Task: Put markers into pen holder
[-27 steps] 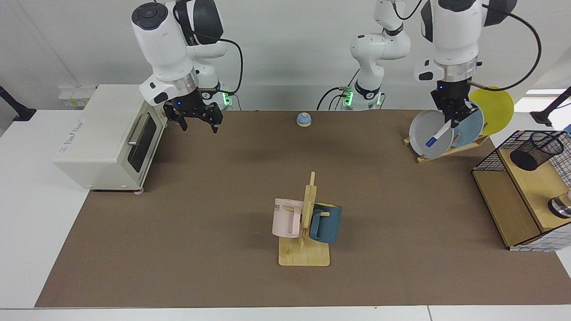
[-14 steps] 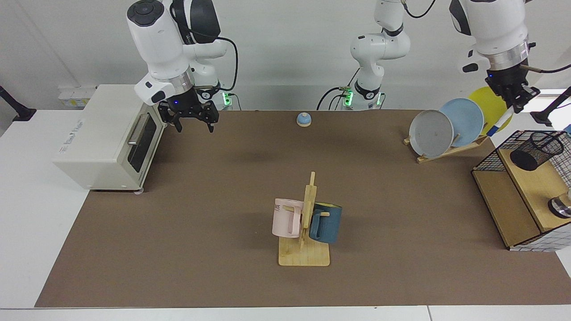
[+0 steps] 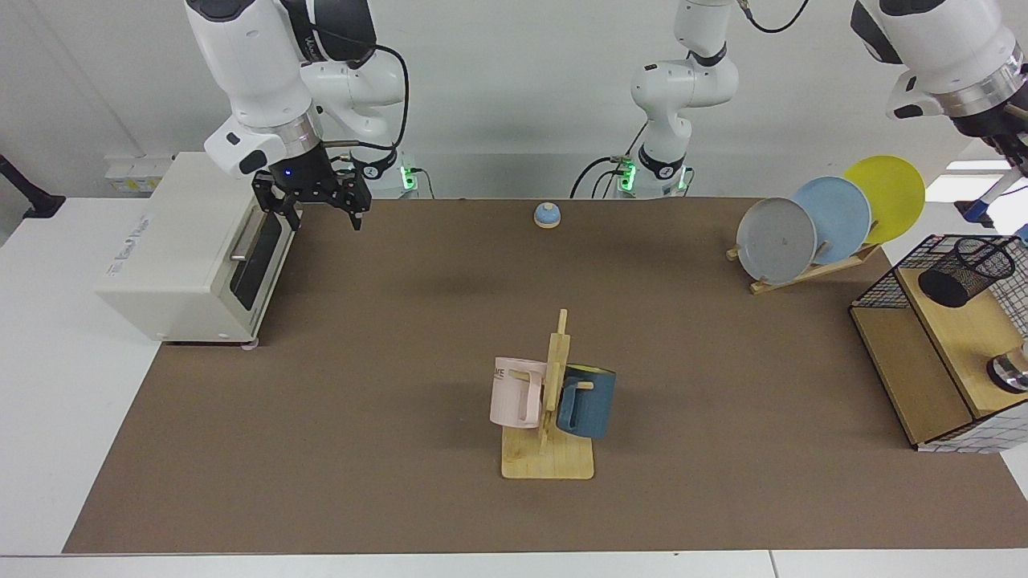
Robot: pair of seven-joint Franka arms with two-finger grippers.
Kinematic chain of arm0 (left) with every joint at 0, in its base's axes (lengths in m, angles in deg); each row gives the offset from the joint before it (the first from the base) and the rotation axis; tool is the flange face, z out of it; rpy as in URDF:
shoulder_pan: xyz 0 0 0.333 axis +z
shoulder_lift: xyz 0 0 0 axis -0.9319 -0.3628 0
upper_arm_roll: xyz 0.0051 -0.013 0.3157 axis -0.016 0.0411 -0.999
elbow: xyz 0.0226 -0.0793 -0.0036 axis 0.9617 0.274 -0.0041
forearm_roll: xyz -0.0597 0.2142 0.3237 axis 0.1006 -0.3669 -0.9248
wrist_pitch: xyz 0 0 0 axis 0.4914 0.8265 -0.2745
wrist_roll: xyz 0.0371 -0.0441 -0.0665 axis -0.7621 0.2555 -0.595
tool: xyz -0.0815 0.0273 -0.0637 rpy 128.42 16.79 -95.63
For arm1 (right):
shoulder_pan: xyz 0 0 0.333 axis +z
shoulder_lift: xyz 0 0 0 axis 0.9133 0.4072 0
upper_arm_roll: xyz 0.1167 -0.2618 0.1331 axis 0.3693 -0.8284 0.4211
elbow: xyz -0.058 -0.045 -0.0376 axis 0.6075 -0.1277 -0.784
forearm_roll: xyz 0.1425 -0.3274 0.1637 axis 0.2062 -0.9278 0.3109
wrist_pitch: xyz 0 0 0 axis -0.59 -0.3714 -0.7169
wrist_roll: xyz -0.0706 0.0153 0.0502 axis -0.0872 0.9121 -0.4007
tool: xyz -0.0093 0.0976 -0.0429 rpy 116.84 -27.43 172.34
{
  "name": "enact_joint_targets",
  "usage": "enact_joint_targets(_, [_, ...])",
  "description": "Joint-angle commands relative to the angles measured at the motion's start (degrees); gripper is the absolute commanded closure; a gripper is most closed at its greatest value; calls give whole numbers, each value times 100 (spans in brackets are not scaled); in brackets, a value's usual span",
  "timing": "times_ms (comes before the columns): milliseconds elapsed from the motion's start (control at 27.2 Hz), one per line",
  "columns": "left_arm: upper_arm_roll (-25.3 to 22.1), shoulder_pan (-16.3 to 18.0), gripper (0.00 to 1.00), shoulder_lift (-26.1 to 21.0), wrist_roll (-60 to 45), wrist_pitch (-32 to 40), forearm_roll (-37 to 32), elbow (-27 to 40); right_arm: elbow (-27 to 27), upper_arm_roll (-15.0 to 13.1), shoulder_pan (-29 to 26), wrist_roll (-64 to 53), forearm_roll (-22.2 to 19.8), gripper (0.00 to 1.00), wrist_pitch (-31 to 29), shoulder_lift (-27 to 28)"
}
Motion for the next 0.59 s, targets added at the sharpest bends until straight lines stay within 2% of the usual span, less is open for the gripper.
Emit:
enact_joint_targets(0, [-32,94,100,-164,201,-144,-405,-118,-236,73,-97,-180,-123,0,159,171])
enact_joint_targets(294, [-392,217,100,-366,552,-671,-362,-153,-96,73,-123,-22,-96,0,-61,83])
enact_joint_targets(551, [-419,428,100,-498,596,-856,-344,-118,-16,73,-246,216,-52,0,-167,57])
